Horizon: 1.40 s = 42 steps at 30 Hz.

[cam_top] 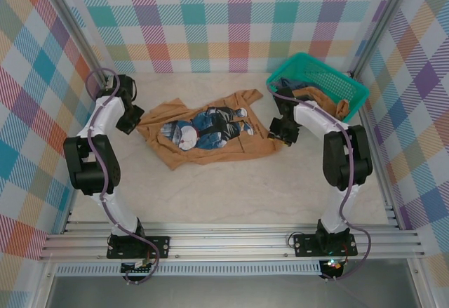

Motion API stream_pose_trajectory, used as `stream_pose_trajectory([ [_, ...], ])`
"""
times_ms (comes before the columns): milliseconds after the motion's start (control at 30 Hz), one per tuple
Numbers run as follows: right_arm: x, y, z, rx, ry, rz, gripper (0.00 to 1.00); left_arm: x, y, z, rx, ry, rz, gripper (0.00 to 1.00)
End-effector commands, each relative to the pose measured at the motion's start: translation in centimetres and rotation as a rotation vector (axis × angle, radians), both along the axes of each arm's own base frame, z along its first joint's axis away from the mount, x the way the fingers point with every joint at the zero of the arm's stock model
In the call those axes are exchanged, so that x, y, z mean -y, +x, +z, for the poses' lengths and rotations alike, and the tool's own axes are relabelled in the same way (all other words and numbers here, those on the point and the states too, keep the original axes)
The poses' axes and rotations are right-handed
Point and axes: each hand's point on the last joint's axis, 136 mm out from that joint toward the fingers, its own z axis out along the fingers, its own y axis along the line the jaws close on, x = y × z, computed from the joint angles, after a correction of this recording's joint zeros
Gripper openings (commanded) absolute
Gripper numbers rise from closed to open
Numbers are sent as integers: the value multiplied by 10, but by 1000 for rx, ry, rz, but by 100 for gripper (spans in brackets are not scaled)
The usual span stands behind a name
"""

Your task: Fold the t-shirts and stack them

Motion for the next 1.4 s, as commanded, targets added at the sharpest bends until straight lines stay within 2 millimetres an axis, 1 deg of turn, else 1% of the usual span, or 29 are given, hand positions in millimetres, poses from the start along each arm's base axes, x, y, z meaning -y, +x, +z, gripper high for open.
stream_pose_trajectory([
  [0, -18, 39, 26, 135, 55, 60, 51, 16, -12, 5, -32, -21, -50, 46],
  [67, -22, 60, 27, 145, 50, 70, 51, 27, -17, 19, -16, -3, -87, 65],
  [100, -23, 71, 24, 144, 49, 67, 51, 32, -21, 25, -12, 8, -102, 72],
  [133, -23, 80, 21, 143, 48, 60, 50, 37, -25, 30, -8, 14, -115, 75],
  [233, -22, 112, 10, 149, 38, 32, 49, 54, -39, 41, 13, 3, -153, 76],
  [300, -19, 131, 6, 166, 22, 17, 48, 68, -47, 41, 28, -34, -178, 75],
  [367, -13, 147, 1, 179, 5, -9, 47, 85, -55, 37, 33, -93, -200, 74],
  [433, 0, 161, -2, 192, -5, -57, 47, 103, -66, 33, 37, -149, -233, 74],
  [533, 25, 177, 2, 222, -1, -144, 46, 119, -84, 30, 33, -174, -277, 73],
  [600, 43, 184, 3, 234, 8, -201, 46, 124, -97, 28, 26, -187, -294, 73],
  [667, 60, 189, 4, 237, 14, -246, 46, 126, -109, 27, 18, -188, -300, 72],
  [733, 77, 190, 4, 228, 7, -285, 46, 123, -120, 27, 16, -185, -299, 72],
  [833, 99, 189, 6, 225, 1, -333, 46, 120, -129, 29, 19, -177, -303, 72],
  [900, 103, 192, 10, 235, 28, -340, 47, 121, -132, 28, 20, -178, -313, 72],
  [933, 102, 195, 12, 243, 52, -325, 46, 121, -132, 28, 19, -179, -315, 72],
  [967, 96, 198, 17, 256, 76, -294, 46, 121, -134, 26, 13, -180, -319, 72],
  [1033, 76, 201, 32, 289, 124, -206, 46, 122, -139, 19, -8, -190, -321, 71],
  [1100, 54, 197, 49, 316, 157, -127, 46, 128, -143, 8, -29, -231, -324, 71],
  [1167, 38, 183, 65, 326, 144, -87, 46, 136, -146, -5, -54, -280, -318, 72],
  [1233, 28, 159, 75, 323, 131, -96, 48, 140, -147, -16, -75, -308, -296, 72],
  [1300, 22, 132, 75, 311, 156, -129, 48, 142, -143, -25, -71, -326, -273, 72],
  [1367, 19, 104, 69, 293, 184, -155, 48, 143, -140, -40, -85, -337, -241, 71],
])
